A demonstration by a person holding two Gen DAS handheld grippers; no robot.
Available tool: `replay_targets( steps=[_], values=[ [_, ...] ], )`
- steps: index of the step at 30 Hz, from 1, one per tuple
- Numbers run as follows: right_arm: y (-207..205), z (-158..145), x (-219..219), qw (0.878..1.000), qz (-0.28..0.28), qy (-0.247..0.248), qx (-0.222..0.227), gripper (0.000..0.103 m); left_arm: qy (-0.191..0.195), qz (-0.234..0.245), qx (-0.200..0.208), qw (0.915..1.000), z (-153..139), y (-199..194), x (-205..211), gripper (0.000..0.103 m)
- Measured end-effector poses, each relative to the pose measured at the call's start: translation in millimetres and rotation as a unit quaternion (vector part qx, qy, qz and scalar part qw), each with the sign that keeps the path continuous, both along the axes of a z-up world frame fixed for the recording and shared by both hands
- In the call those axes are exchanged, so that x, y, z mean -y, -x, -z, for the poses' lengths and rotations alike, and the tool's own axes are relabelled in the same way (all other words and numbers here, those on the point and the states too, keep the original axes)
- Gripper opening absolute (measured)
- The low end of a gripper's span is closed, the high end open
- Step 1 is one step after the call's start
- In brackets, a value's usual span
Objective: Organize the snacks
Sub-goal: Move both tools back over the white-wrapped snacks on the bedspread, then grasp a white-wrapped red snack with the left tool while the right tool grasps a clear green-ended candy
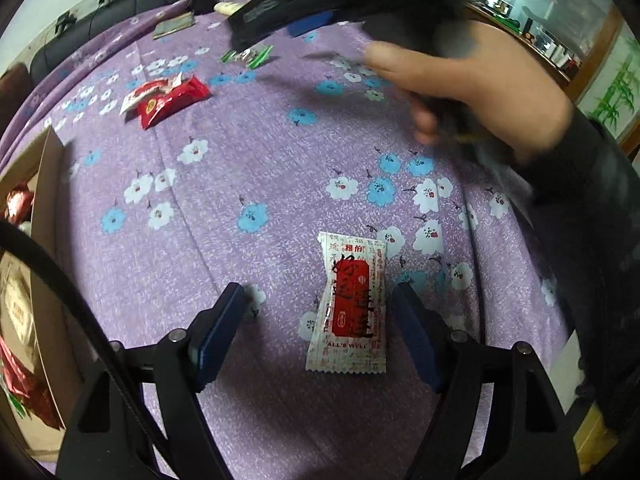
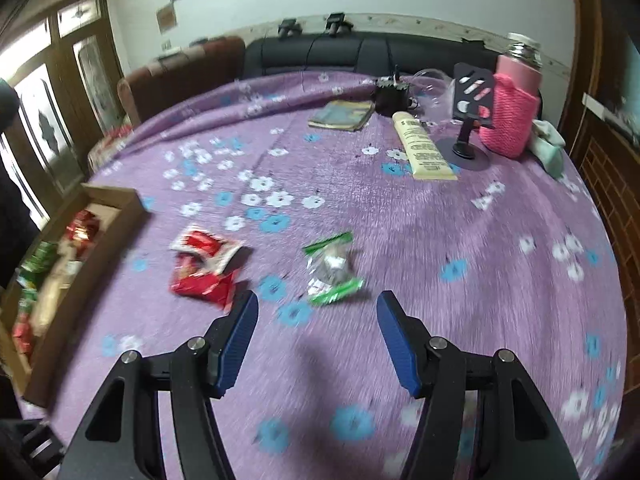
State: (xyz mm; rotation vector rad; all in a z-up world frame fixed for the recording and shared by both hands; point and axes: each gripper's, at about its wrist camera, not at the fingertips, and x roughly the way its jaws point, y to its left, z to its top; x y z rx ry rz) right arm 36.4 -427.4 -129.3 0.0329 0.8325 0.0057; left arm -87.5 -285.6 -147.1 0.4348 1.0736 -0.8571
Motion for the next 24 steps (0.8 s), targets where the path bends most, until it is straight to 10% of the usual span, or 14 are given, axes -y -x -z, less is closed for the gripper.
replay_targets(
  steps=[9, 15, 24],
  values=[
    [-33, 22, 3, 0.999, -0.008, 0.041, -0.03, 0.036, -0.001, 0.015, 0.051, 0.9986, 5, 13, 3, 0.074],
    [15, 0, 3, 1.0, -0.022, -0.02, 0.003, 0.007, 0.009, 0.022, 0.066, 0.9975, -1, 19, 2, 0.033],
    [114, -35, 14, 0.989, -0.008, -0.122, 0.079, 0.007, 0.011, 0.016, 0.062, 0.9979, -2, 13, -2, 0.026]
  ],
)
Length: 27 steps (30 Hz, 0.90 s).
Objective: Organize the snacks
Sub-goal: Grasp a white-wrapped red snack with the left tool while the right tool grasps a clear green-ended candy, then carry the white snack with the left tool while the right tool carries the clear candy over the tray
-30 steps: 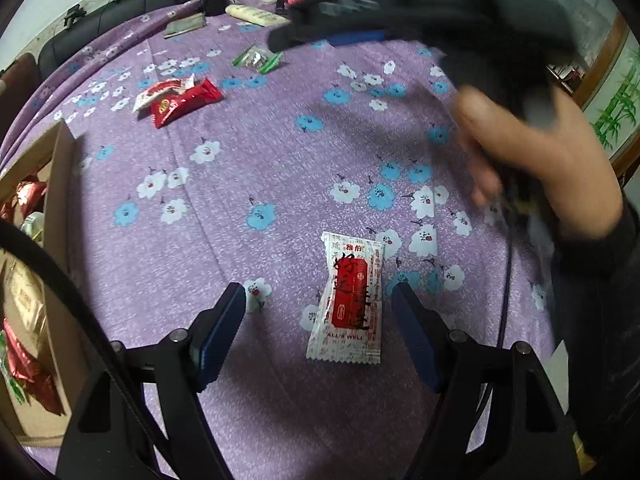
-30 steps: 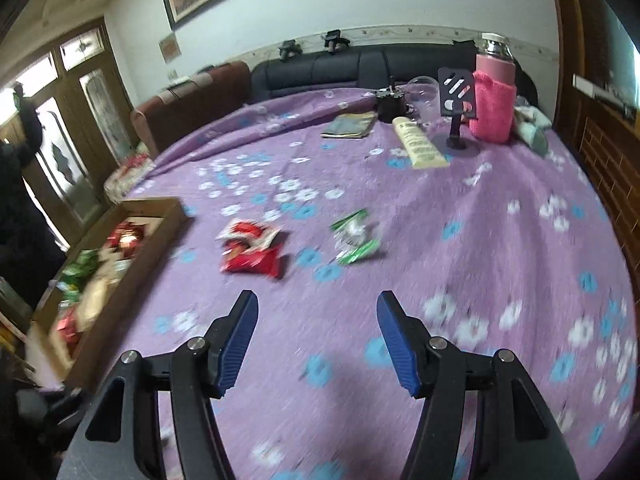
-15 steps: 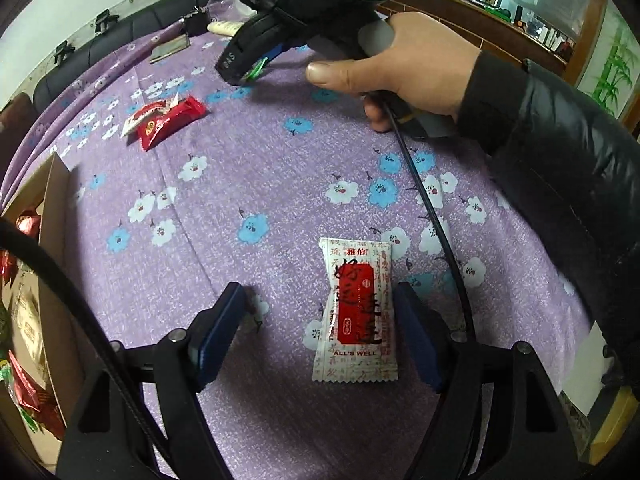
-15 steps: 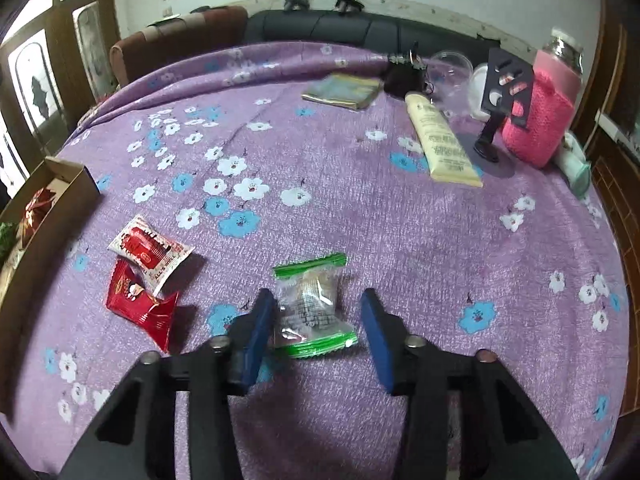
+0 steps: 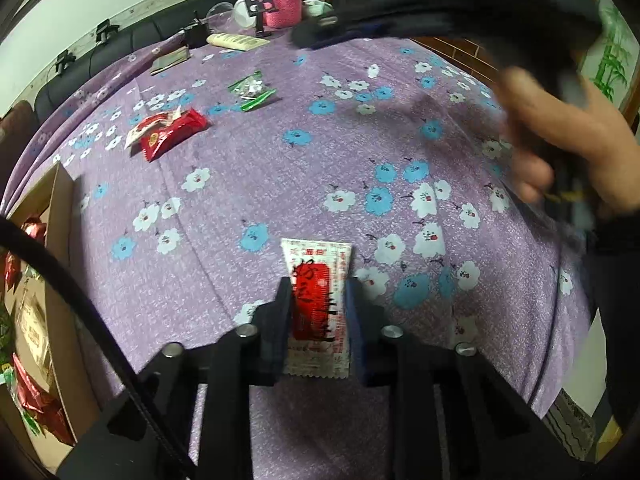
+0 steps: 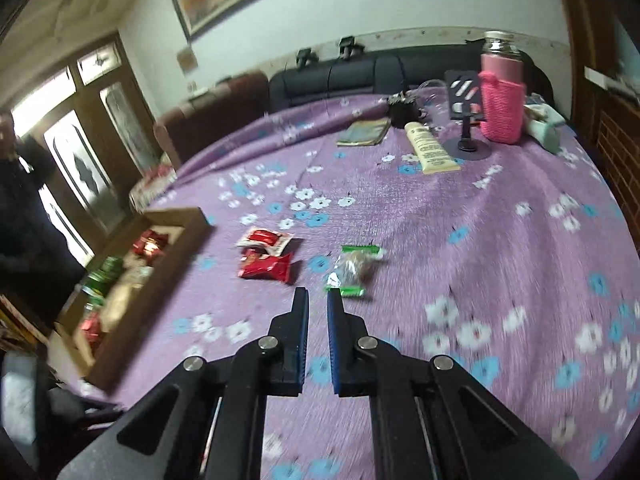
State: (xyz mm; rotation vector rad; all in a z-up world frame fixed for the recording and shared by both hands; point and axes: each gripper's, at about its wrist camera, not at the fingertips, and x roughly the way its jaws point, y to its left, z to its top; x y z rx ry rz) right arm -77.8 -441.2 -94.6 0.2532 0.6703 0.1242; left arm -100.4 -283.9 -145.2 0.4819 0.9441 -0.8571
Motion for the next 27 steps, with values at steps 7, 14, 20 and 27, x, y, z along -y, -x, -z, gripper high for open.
replay_targets(
  steps=[7, 14, 20, 27],
  values=[
    [-10, 13, 9, 0.999, 0.031, 0.004, -0.023, 0.015, 0.016, -0.038, -0.01, 0.9991, -9, -14, -21, 0.025],
    [-87, 41, -8, 0.995, 0.039, 0.054, -0.076, 0.036, 0.039, -0.074, -0.011, 0.9964, -26, -26, -41, 0.025],
    [-126, 59, -24, 0.986, 0.032, 0.124, -0.106, 0.031, 0.055, -0.088, -0.016, 0.9945, -34, -30, -55, 0.025],
    [-63, 29, -21, 0.998, 0.024, 0.045, -0.047, 0.03, 0.07, -0.091, -0.019, 0.9932, -39, -30, -60, 0.025]
  ],
)
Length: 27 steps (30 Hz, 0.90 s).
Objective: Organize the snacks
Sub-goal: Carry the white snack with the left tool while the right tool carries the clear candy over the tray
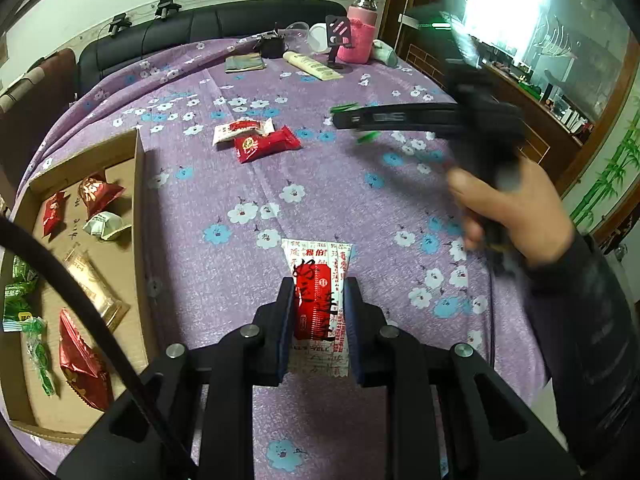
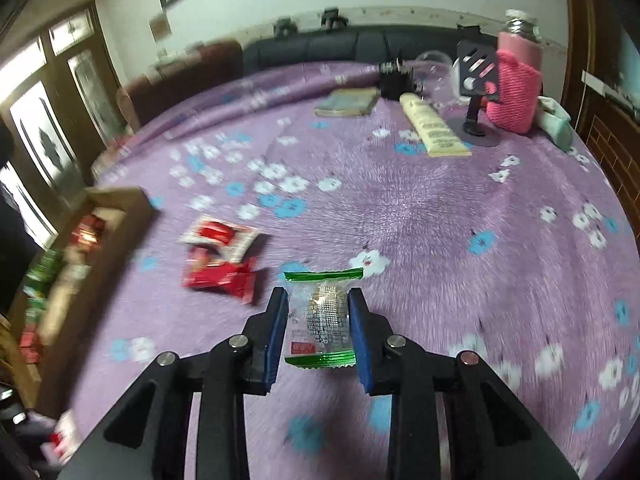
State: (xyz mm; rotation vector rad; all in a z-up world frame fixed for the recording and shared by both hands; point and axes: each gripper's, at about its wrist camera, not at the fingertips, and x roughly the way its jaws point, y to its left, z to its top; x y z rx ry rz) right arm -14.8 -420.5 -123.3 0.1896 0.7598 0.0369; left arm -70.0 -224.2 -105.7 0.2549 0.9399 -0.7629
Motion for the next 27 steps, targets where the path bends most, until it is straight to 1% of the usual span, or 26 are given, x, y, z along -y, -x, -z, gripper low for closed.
replay_targets(
  steps=[3, 5, 8, 11, 17, 27],
  values=[
    [37, -17, -4, 0.998, -0.003, -0.047, 0.04, 0.03, 0.006, 0.0, 0.001, 1.0, -3, 2, -2, 0.025],
    [60, -26, -5, 0.994, -0.007, -0.087, 0.066, 0.03, 0.007, -0.001, 0.002, 1.0, -6, 3, -3, 0.025],
    [79, -34, -13, 0.988, -0.011, -0.12, 0.092, 0.03, 0.01, -0.005, 0.007, 0.9999, -12, 4, -6, 0.025],
    [89, -37, -20, 0.983, -0.024, -0.151, 0.104, 0.03, 0.015, -0.015, 0.014, 0.9997, -19, 4, -13, 0.025],
    [94, -44, -33, 0.975, -0.046, -0.183, 0.116, 0.03, 0.025, -0.033, 0.028, 0.9988, -34, 4, -29, 0.025],
    [88, -49, -54, 0.972, -0.075, -0.188, 0.118, 0.03, 0.036, -0.063, 0.044, 0.9964, -50, 0, -53, 0.025]
  ],
)
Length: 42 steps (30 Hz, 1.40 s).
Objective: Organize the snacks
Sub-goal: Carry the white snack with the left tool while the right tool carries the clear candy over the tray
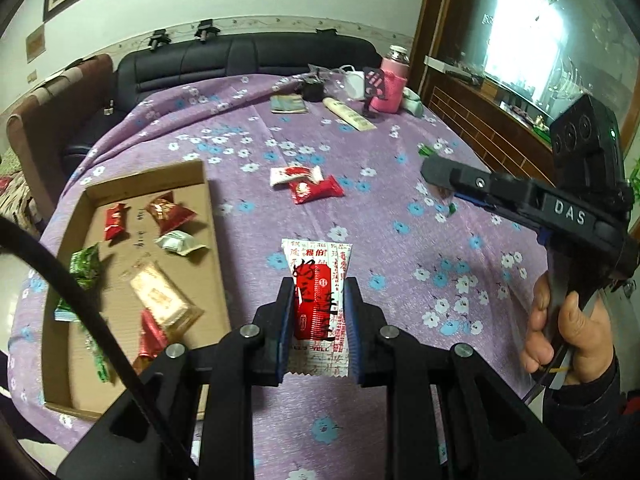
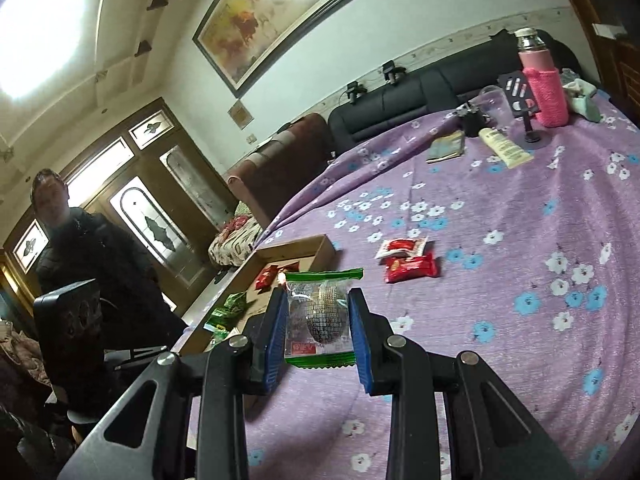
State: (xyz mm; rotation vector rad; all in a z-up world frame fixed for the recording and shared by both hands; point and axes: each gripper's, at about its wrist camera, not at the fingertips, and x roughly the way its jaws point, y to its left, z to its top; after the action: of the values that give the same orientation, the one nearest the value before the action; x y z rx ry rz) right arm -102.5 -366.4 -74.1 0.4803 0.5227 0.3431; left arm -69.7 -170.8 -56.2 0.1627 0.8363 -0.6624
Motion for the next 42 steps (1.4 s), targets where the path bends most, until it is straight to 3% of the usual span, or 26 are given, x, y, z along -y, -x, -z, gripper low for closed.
replay_targets(
  steps=[28, 42],
  values=[
    [-51, -2, -80, 0.996, -0.089, 0.016, -0.01, 0.03, 0.017, -0.121, -0.001, 0.9924, -2, -53, -96, 0.025],
    [-70, 4, -112, 0.991, -0.127, 0.023, -0.019, 0.03, 0.002, -0.167, -0.002, 0.9859, 8, -75, -124, 0.025]
  ],
)
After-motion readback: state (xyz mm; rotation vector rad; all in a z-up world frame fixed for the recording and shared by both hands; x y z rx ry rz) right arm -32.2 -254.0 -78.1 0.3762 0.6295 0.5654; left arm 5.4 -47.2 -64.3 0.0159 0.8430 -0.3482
